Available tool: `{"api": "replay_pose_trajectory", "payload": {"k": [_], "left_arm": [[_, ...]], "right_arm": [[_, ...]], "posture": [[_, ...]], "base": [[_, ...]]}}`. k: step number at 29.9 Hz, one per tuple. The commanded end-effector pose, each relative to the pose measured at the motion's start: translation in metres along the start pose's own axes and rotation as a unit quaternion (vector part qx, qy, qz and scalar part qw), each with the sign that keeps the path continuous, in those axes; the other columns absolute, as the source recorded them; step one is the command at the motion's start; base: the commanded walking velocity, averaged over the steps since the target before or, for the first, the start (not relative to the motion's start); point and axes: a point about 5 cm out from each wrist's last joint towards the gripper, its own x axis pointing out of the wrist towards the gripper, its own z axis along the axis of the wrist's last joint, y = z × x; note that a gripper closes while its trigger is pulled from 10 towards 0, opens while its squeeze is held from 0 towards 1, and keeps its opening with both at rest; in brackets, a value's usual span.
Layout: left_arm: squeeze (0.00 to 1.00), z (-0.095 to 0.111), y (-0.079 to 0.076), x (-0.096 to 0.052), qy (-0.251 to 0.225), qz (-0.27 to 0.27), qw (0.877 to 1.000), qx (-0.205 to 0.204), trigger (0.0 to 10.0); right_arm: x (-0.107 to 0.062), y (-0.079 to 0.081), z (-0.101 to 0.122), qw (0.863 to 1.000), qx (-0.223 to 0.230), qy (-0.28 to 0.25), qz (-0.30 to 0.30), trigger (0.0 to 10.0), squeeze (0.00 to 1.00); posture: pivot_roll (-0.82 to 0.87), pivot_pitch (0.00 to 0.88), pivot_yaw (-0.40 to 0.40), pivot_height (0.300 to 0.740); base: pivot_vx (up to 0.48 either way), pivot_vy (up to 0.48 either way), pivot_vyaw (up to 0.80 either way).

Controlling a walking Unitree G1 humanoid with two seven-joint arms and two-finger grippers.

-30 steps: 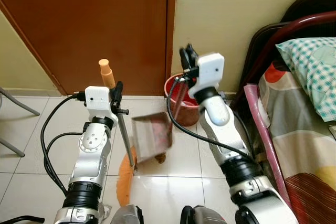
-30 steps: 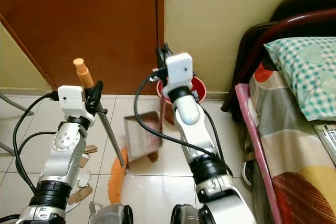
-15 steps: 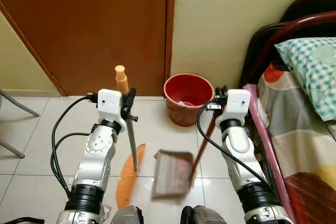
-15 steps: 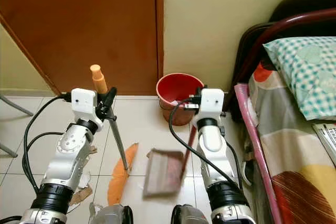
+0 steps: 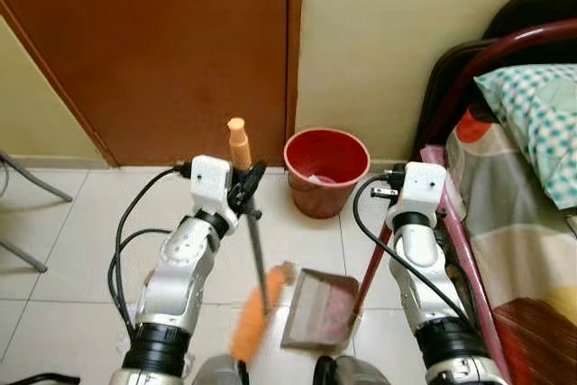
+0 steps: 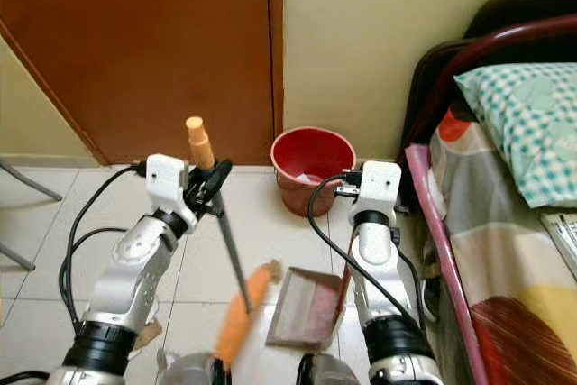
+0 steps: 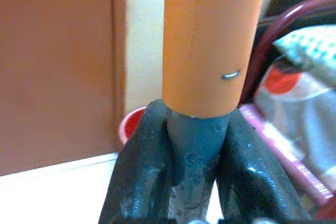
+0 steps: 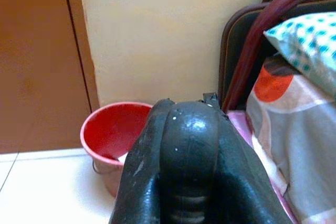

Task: Sweep floor

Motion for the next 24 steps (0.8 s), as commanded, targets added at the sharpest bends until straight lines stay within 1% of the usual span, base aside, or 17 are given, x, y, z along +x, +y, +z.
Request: {"api": "replay_pose_trajectory", "payload": {"k": [1,2,3,6,9,10,11,13,14,17,18,19,20,21,22,23,24], "left_arm": [[0.00,0.013,-0.007,0.006,-0.030,-0.016,0.999,-0.036,10.0],[0.00,0.017,-0.007,0.007,-0.038,-0.014,0.998,-0.043,10.0],[0.00,0.027,-0.002,0.011,-0.058,-0.004,0.997,-0.046,10.0],[0.00,0.031,0.003,0.012,-0.065,0.003,0.997,-0.042,10.0],[0.00,0.040,0.018,0.011,-0.080,0.027,0.996,-0.033,10.0],[0.00,0.040,0.018,0.011,-0.080,0.027,0.996,-0.033,10.0],[0.00,0.048,0.025,0.010,-0.092,0.041,0.995,-0.020,10.0],[0.00,0.051,0.027,0.010,-0.096,0.046,0.994,-0.015,10.0],[0.00,0.066,0.036,0.009,-0.117,0.059,0.991,0.006,10.0],[0.00,0.083,0.044,0.009,-0.140,0.069,0.987,0.026,10.0],[0.00,0.083,0.044,0.009,-0.140,0.069,0.987,0.026,10.0],[0.00,0.091,0.047,0.009,-0.151,0.074,0.985,0.035,10.0],[0.00,0.091,0.047,0.009,-0.151,0.074,0.985,0.035,10.0],[0.00,0.100,0.052,0.009,-0.163,0.079,0.982,0.044,10.0],[0.00,0.111,0.059,0.008,-0.176,0.090,0.979,0.058,10.0],[0.00,0.111,0.059,0.008,-0.176,0.090,0.979,0.058,10.0],[0.00,0.112,0.061,0.008,-0.176,0.095,0.978,0.063,10.0]], "right_arm": [[0.002,0.003,0.002,1.000,-0.004,0.001,0.001,10.0,0.00],[0.002,0.004,0.002,1.000,-0.006,0.001,0.002,10.0,0.00],[0.002,0.005,0.002,1.000,-0.012,0.001,0.005,10.0,0.00],[0.003,0.006,0.003,1.000,-0.018,0.000,0.008,10.0,0.00],[0.003,0.006,0.001,0.999,-0.034,0.004,0.012,10.0,0.00],[0.003,0.006,0.001,0.999,-0.034,0.004,0.012,10.0,0.00],[0.004,0.006,0.002,0.999,-0.042,0.000,0.017,10.0,0.00],[0.004,0.006,0.002,0.999,-0.045,-0.001,0.019,10.0,0.00],[0.005,0.007,0.003,0.998,-0.056,-0.003,0.030,10.0,0.00],[0.006,0.009,0.003,0.997,-0.062,-0.001,0.045,10.0,0.00],[0.006,0.009,0.003,0.997,-0.062,-0.001,0.045,10.0,0.00],[0.006,0.011,0.002,0.996,-0.063,0.007,0.058,10.0,0.00],[0.006,0.011,0.002,0.996,-0.063,0.007,0.058,10.0,0.00],[0.005,0.016,-0.001,0.995,-0.062,0.019,0.081,10.0,0.00],[0.002,0.024,-0.007,0.990,-0.060,0.040,0.125,10.0,0.00],[0.002,0.024,-0.007,0.990,-0.060,0.040,0.125,10.0,0.00],[0.000,0.028,-0.010,0.987,-0.060,0.048,0.142,10.0,0.00]], "posture": [[0.03,0.095,0.022,0.740],[0.03,0.095,0.022,0.740],[0.03,0.093,0.023,0.740],[0.03,0.093,0.023,0.740],[0.03,0.092,0.025,0.740],[0.03,0.092,0.025,0.740],[0.03,0.093,0.027,0.740],[0.03,0.093,0.027,0.740],[0.03,0.093,0.024,0.740],[0.03,0.093,0.024,0.740],[0.03,0.093,0.024,0.740],[0.03,0.093,0.024,0.740],[0.03,0.093,0.024,0.740],[0.03,0.093,0.021,0.740],[0.03,0.092,0.020,0.740],[0.03,0.092,0.020,0.740],[0.03,0.092,0.020,0.740]], "base": [[0.000,0.000,0.00],[0.000,0.000,0.00],[0.000,0.000,0.00],[0.000,0.000,0.00],[0.000,0.000,0.00],[0.000,0.000,0.00],[0.000,0.000,0.00],[0.000,0.000,0.00],[0.000,0.000,0.00],[0.000,0.000,0.00],[0.000,0.000,0.00],[0.000,0.000,0.00],[0.000,0.000,0.00],[0.000,0.000,0.00],[0.000,0.000,0.00],[0.000,0.000,0.00],[0.000,0.000,0.00]]}}
